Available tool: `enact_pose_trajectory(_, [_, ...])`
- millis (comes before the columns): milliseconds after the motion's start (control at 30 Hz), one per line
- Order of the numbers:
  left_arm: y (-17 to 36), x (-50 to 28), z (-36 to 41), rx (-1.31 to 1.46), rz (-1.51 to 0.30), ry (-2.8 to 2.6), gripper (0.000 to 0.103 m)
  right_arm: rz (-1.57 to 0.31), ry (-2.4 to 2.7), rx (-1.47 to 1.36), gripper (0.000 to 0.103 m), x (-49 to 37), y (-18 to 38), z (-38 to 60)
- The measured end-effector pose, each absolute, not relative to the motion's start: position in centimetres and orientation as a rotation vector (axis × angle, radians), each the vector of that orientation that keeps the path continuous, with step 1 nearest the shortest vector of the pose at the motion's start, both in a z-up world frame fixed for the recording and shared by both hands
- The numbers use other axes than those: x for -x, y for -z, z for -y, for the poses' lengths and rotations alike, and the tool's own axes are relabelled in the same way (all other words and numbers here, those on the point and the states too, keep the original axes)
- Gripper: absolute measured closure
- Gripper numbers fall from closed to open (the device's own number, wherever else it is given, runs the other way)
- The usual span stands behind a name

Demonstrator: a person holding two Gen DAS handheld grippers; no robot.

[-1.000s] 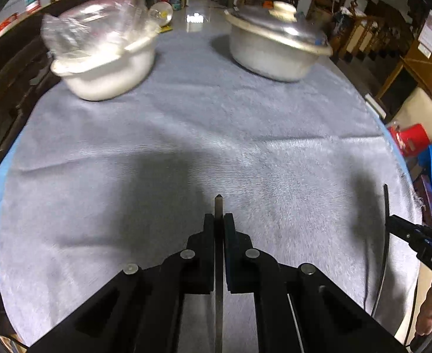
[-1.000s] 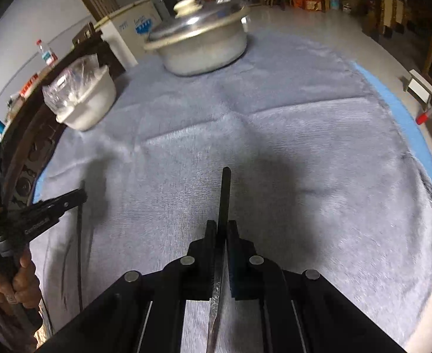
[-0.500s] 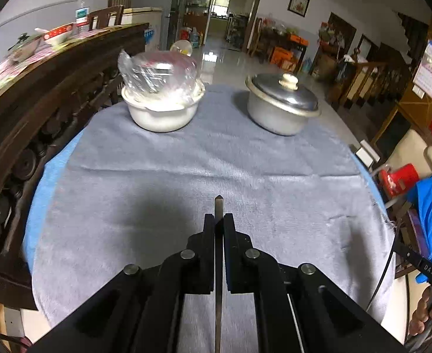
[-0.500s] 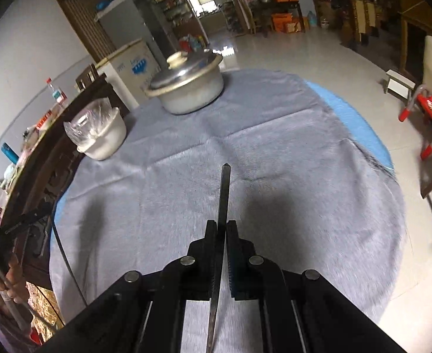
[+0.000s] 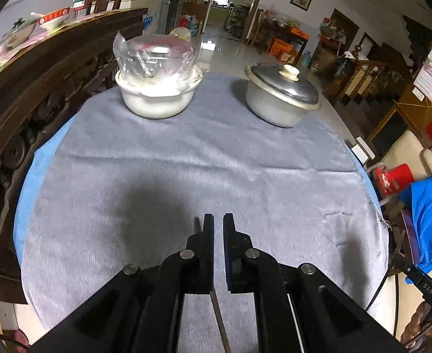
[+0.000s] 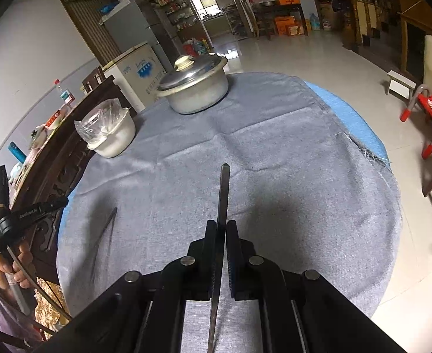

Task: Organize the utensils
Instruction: 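Lift both held chopsticks off the cloth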

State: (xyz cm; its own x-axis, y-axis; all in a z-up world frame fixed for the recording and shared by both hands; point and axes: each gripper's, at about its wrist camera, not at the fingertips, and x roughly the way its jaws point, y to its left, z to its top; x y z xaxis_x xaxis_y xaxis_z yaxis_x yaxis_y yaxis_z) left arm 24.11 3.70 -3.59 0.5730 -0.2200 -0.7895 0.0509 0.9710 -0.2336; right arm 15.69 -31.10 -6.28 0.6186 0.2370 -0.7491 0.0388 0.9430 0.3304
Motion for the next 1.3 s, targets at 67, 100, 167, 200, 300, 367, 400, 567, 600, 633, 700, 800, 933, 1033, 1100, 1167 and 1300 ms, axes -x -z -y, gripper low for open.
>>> enact_pose_trajectory(67, [3.8, -24.6, -3.7, 0.202, -0.97, 0.165, 0.097, -0.907, -0.118, -0.334, 0.096, -15.7, 6.4, 31.2])
enact_pose_trajectory(100, [4.1, -24.9, -3.7, 0.201, -0.985, 0.159, 0.097, -0.911, -0.121, -0.334, 0.096, -15.7, 6.5, 31.2])
enact_pose_trajectory(167, [5.1, -25.6, -3.8, 0.195, -1.024, 0.143, 0.098, -0.916, -0.125, -0.328, 0.096, -15.9, 6.8, 31.0])
enact_pose_trajectory(200, [5.6, -26.0, -3.9, 0.195, -1.045, 0.143, 0.097, -0.922, -0.13, -0.326, 0.096, -16.0, 7.0, 30.9])
enact_pose_trajectory(300, [8.2, -27.2, -4.2, 0.196, -1.135, 0.108, 0.097, -0.94, -0.14, -0.327, 0.096, -16.4, 8.0, 30.6])
enact_pose_trajectory(367, [9.8, -27.9, -4.4, 0.201, -1.181, 0.082, 0.094, -0.957, -0.149, -0.337, 0.096, -17.0, 8.9, 30.3])
enact_pose_trajectory(400, [10.6, -28.1, -4.7, 0.214, -1.197, 0.057, 0.092, -0.962, -0.153, -0.34, 0.096, -17.2, 9.2, 30.3])
enact_pose_trajectory(567, [12.7, -28.6, -6.4, 0.265, -1.222, 0.009, 0.072, -0.99, -0.172, -0.334, 0.096, -18.4, 10.6, 29.8])
enact_pose_trajectory(600, [13.1, -28.8, -6.5, 0.267, -1.231, 0.0, 0.072, -0.996, -0.173, -0.332, 0.096, -18.8, 10.9, 29.7])
enact_pose_trajectory(633, [13.5, -28.9, -6.5, 0.268, -1.238, -0.005, 0.072, -1.002, -0.175, -0.334, 0.096, -19.2, 11.1, 29.7])
enact_pose_trajectory(700, [14.1, -29.4, -6.4, 0.273, -1.25, -0.009, 0.072, -1.014, -0.181, -0.337, 0.096, -20.1, 11.6, 29.4])
enact_pose_trajectory(800, [14.4, -29.8, -5.7, 0.243, -1.239, -0.011, 0.072, -1.042, -0.184, -0.318, 0.096, -21.5, 12.4, 28.6])
enact_pose_trajectory(933, [14.4, -30.4, -5.3, 0.223, -1.231, -0.011, 0.072, -1.104, -0.173, -0.291, 0.096, -23.1, 13.8, 27.9])
enact_pose_trajectory(1033, [14.5, -30.8, -5.2, 0.183, -1.213, -0.008, 0.079, -1.149, -0.152, -0.277, 0.095, -24.1, 14.5, 28.2])
enact_pose_trajectory(1100, [14.6, -30.7, -4.8, 0.138, -1.194, -0.008, 0.09, -1.18, -0.15, -0.287, 0.095, -24.6, 14.9, 28.5])
enact_pose_trajectory(1167, [14.5, -30.9, -4.7, 0.133, -1.184, 0.02, 0.094, -1.192, -0.138, -0.29, 0.095, -25.1, 15.1, 28.7])
enact_pose_trajectory(1300, [14.4, -30.7, -4.5, 0.128, -1.192, 0.085, 0.094, -1.234, -0.119, -0.259, 0.085, -26.4, 15.6, 28.1])
